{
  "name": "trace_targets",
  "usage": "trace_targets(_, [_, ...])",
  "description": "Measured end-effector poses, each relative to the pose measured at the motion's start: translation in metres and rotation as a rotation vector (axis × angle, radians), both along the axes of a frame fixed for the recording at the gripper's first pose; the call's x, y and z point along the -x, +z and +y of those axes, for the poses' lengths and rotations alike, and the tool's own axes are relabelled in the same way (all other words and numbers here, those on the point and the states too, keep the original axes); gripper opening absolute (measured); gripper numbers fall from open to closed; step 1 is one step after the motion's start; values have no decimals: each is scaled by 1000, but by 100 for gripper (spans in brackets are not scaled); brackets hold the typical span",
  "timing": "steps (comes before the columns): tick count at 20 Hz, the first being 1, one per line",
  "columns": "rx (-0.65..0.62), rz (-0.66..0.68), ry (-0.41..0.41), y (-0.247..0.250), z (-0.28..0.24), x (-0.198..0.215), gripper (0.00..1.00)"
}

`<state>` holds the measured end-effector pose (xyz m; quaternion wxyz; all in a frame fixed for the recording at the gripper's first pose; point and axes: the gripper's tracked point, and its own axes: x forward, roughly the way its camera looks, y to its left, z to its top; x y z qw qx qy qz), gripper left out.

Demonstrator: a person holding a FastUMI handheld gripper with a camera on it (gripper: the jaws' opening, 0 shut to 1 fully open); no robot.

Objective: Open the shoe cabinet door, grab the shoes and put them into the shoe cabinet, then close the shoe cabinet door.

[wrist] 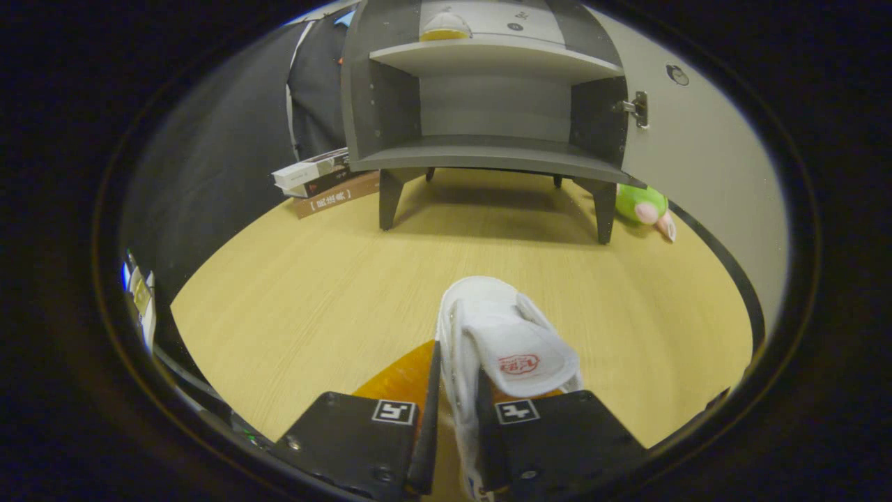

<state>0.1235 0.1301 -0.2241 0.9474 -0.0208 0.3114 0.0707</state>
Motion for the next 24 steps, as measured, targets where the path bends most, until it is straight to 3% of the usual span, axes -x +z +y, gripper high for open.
trace_targets(7, [-17, -15, 20, 22, -3, -5, 10])
trace_targets(10, [22, -78, 17, 65, -11, -14, 10])
trace_targets(17, [-14, -172, -16, 186, -18, -37, 10])
trace_targets(24, [9, -299, -23, 315, -13, -86, 10])
